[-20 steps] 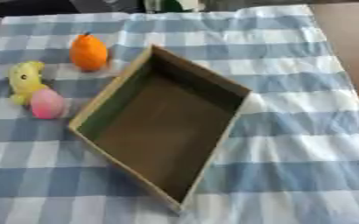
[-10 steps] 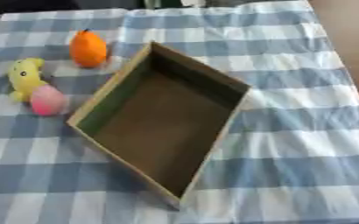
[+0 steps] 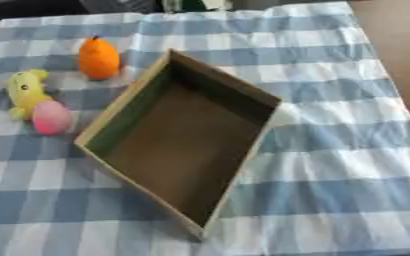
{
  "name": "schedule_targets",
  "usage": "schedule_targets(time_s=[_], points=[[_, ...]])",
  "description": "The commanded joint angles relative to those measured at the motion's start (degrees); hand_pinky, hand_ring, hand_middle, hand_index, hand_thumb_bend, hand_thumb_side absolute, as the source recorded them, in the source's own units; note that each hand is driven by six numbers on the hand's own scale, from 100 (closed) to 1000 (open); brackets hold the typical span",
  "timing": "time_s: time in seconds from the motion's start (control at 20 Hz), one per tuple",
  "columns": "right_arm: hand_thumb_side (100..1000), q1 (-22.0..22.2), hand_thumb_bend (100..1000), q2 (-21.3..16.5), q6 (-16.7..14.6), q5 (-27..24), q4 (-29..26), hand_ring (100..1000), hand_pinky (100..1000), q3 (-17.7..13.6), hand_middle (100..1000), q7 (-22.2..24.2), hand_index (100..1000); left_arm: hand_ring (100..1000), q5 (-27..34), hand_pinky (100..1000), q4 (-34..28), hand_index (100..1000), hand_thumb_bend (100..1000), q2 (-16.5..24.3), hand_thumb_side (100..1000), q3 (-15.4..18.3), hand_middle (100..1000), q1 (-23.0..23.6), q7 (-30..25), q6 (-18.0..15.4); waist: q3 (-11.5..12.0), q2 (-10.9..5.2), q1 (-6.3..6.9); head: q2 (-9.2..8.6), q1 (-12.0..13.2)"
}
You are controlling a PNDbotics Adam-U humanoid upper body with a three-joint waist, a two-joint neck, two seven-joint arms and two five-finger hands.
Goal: Pick up objects on the table and place them in the box.
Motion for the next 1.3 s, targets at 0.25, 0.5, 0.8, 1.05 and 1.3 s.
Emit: schedule_targets(time_s=[0.25, 0.5, 0.8, 1.05, 1.3], points=[[653, -1.1, 100, -0.8, -0.2, -0.1, -0.3, 649, 784, 0.2, 537, 0.5, 779, 753, -6.5, 590, 6.7, 911, 100, 7.4, 438, -2.5, 734, -3.9, -16.9, -5.2, -0.3, -1.23, -0.02, -1.24, -0.1], [653, -1.3, 100, -0.7, -0.3, -0.2, -0.2, 650, 784, 0.3, 537, 0.7, 779, 796, -8.9, 652, 7.9, 934, 100, 8.3, 557, -2.7, 777, -4.5, -22.3, -8.0, -0.6, -1.23, 0.04, -1.75, 0.0], [649, -1.5, 100, -0.5, -0.3, -0.3, 0.0, 650, 785, 0.5, 536, 1.0, 779, 828, -14.0, 691, 11.3, 953, 100, 9.9, 682, -9.4, 807, -6.2, -27.6, -13.2, -0.9, -1.2, -0.07, -2.22, 0.0], [651, -1.4, 100, -0.4, -0.1, -0.2, 0.0, 650, 785, 0.6, 536, 1.2, 780, 850, -17.7, 712, 15.7, 972, 141, 9.7, 723, -10.1, 832, -6.5, -32.6, -18.1, -0.9, -1.09, 0.03, -2.36, -0.2], [650, -1.4, 100, -0.5, -0.1, -0.2, 0.0, 650, 785, 0.6, 535, 1.4, 779, 864, -19.7, 729, 19.6, 1000, 220, 9.9, 781, -10.6, 850, -6.3, -37.4, -22.8, -0.9, -0.95, 0.05, -2.41, -0.1]])
